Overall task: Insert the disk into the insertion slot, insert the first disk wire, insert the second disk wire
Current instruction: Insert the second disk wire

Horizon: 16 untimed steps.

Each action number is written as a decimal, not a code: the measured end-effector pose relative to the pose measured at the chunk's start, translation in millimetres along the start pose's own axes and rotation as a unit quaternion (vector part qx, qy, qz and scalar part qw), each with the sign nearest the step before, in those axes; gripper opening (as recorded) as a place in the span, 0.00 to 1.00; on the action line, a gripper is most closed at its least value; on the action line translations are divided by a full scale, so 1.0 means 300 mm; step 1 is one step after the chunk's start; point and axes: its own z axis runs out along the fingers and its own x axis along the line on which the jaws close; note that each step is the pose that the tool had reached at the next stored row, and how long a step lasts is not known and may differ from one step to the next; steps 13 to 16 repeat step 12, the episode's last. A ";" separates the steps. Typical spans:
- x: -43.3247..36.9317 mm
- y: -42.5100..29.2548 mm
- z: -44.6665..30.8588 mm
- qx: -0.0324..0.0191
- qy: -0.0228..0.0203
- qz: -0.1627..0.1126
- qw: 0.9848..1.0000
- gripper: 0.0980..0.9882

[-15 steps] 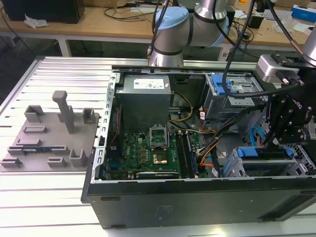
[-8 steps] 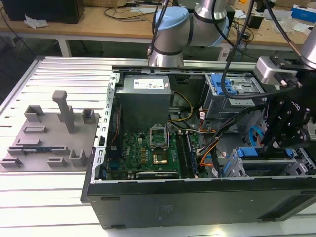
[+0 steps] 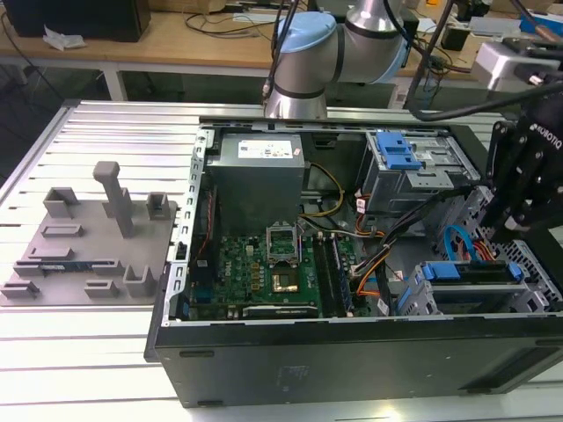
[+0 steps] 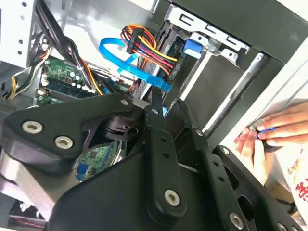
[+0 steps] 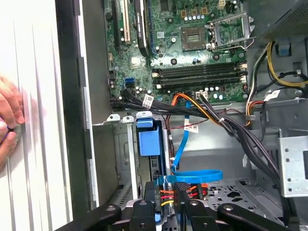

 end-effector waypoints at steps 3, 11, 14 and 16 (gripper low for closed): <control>-0.009 0.001 -0.021 0.000 0.002 0.000 1.000 0.21; -0.011 0.002 -0.024 0.000 0.002 0.000 1.000 0.01; -0.011 0.001 -0.024 0.000 0.002 0.000 1.000 0.01; -0.011 0.001 -0.024 0.000 0.002 0.000 1.000 0.01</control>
